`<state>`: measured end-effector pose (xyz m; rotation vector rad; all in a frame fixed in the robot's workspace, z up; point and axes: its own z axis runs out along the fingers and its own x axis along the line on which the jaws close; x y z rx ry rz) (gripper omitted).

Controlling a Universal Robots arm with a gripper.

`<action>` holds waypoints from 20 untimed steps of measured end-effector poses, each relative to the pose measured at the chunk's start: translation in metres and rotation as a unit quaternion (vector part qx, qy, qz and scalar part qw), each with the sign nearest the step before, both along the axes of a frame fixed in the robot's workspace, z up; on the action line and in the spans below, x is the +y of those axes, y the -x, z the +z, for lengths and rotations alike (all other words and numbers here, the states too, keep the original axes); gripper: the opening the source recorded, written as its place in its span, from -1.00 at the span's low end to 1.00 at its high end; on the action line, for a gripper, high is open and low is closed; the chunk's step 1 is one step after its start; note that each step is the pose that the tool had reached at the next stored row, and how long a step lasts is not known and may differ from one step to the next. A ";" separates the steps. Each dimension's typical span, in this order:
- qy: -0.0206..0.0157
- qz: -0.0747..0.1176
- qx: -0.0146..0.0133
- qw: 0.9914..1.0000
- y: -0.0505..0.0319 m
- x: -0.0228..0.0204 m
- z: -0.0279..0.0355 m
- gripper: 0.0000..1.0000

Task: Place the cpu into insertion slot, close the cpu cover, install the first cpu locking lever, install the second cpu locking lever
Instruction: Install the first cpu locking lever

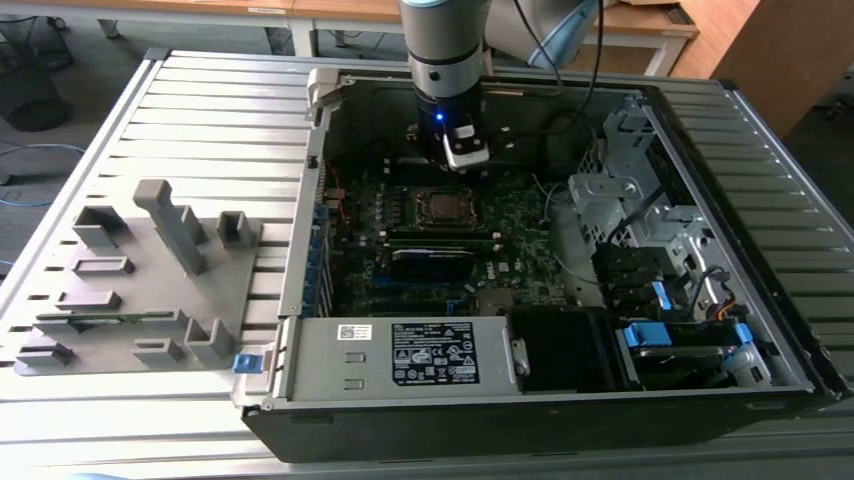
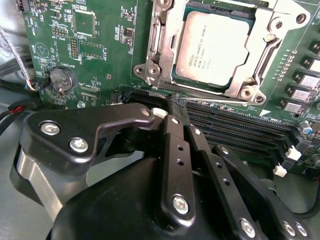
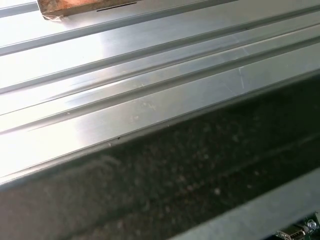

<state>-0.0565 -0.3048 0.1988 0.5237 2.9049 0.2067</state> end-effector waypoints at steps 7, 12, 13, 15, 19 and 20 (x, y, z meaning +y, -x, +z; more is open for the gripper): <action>0.002 0.000 0.000 1.000 0.0000 -0.0010 -0.0003 -0.79; 0.004 0.000 0.000 1.000 0.0000 -0.0020 -0.0008 -0.79; 0.004 0.000 0.000 1.000 0.0000 -0.0022 -0.0010 -0.79; 0.005 0.000 0.000 1.000 0.0000 -0.0026 -0.0012 -0.79; 0.009 0.000 0.000 1.000 -0.0001 -0.0030 -0.0020 -0.79; 0.010 0.000 0.000 1.000 -0.0001 -0.0032 -0.0021 -0.79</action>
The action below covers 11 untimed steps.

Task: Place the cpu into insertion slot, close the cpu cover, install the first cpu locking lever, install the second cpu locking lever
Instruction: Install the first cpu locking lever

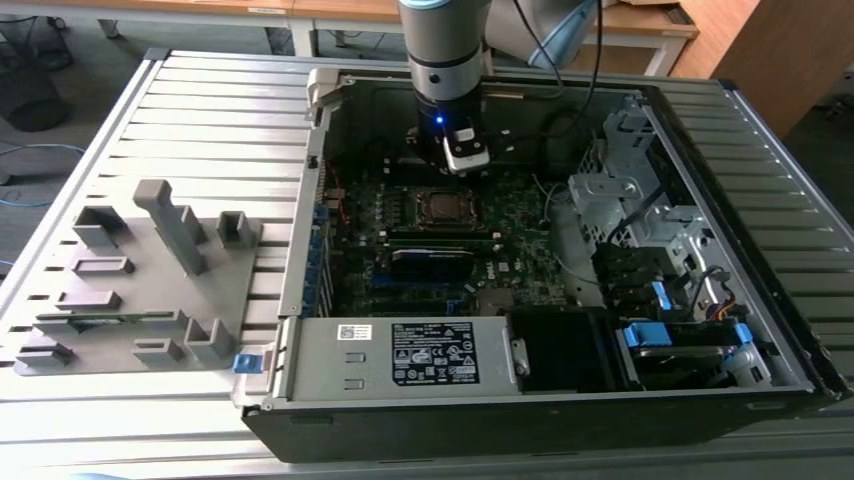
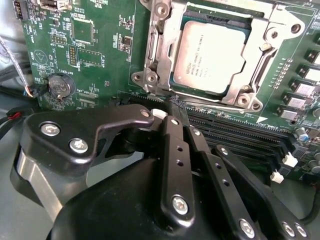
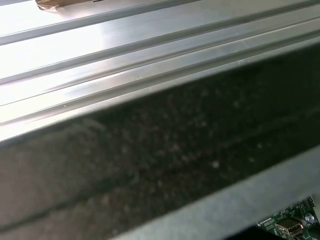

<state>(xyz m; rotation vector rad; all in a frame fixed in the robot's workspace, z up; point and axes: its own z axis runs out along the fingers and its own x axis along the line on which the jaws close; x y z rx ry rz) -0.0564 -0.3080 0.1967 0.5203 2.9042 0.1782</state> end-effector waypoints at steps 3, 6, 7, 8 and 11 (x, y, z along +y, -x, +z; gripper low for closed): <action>0.003 0.000 0.000 1.000 0.0001 -0.0003 -0.0005 -0.79; 0.006 0.000 0.000 1.000 0.0000 -0.0003 -0.0014 -0.79; 0.007 0.000 0.000 1.000 0.0001 -0.0003 -0.0017 -0.79; 0.008 0.000 0.000 1.000 0.0001 -0.0004 -0.0020 -0.79; 0.008 0.000 0.000 1.000 0.0001 -0.0004 -0.0027 -0.79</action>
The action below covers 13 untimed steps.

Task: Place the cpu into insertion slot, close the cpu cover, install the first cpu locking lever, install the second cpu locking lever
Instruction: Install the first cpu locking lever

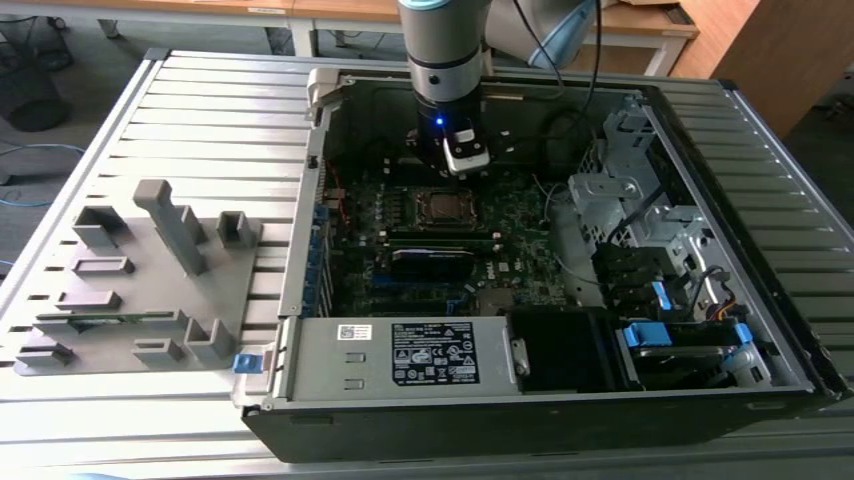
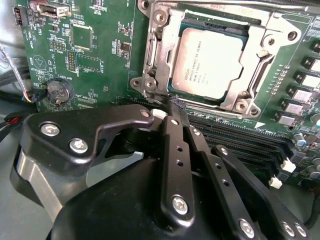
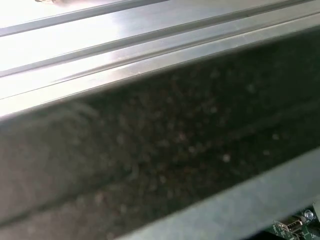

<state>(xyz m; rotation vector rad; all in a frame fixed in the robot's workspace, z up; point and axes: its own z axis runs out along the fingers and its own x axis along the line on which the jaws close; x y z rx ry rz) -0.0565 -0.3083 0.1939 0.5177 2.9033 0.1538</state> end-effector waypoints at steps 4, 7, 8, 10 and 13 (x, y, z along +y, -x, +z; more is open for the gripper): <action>0.000 0.000 0.000 1.000 -0.0002 0.0001 -0.0003 -0.79; 0.000 0.000 0.000 1.000 -0.0015 0.0000 -0.0002 -0.79; -0.001 0.000 -0.001 1.000 -0.0033 0.0004 -0.0008 -0.79; -0.001 0.000 0.000 1.000 -0.0063 0.0003 -0.0007 -0.79; 0.000 0.000 0.000 1.000 -0.0084 0.0001 -0.0004 -0.79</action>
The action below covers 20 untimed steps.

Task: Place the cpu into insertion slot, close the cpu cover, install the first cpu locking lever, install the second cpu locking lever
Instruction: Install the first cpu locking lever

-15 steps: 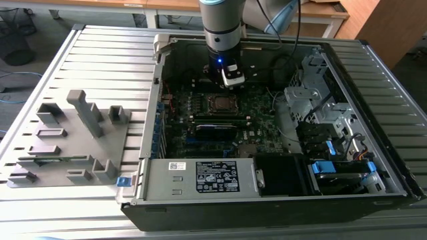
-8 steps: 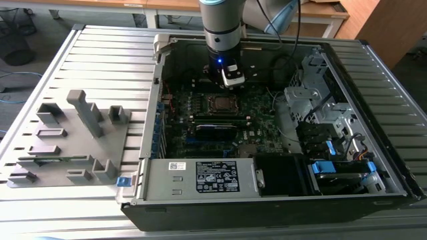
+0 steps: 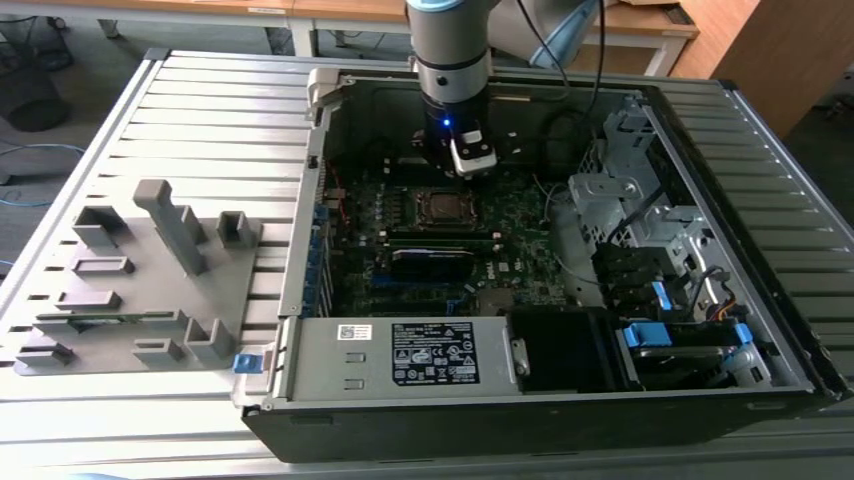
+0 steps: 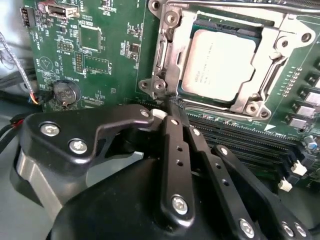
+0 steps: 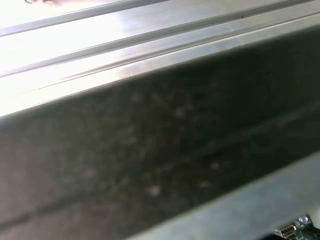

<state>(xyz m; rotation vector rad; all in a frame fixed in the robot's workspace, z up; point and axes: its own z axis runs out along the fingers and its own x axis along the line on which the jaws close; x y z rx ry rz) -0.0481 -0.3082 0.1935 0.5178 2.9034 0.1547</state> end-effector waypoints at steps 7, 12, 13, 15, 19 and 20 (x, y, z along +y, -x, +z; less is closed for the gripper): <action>0.000 0.000 0.000 1.000 -0.0005 0.0000 0.0068 -0.79; 0.000 0.000 0.000 1.000 -0.0005 0.0000 0.0191 -0.79; 0.000 0.000 0.000 1.000 -0.0005 0.0000 0.0219 -0.79; 0.000 0.000 0.000 1.000 -0.0005 0.0000 0.0268 -0.79; 0.000 0.000 0.000 1.000 -0.0005 0.0000 0.0283 -0.79; 0.000 0.000 0.000 1.000 -0.0005 0.0000 0.0283 -0.79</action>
